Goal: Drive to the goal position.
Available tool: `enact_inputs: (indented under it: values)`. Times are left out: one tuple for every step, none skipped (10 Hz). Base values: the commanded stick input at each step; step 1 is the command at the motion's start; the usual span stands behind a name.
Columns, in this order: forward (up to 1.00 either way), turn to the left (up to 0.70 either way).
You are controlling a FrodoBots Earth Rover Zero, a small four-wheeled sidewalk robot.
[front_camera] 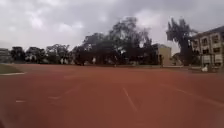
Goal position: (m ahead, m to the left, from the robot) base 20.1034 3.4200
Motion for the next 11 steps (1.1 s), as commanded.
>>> enact_inputs:
  values:
    - [0.45,0.00]
    - [0.45,0.00]
    - [0.45,0.00]
    - [0.45,0.00]
    - [0.45,0.00]
    - [0.45,0.00]
    - [0.45,0.00]
    - [0.45,0.00]
    - [0.45,0.00]
    - [0.45,0.00]
    - [0.45,0.00]
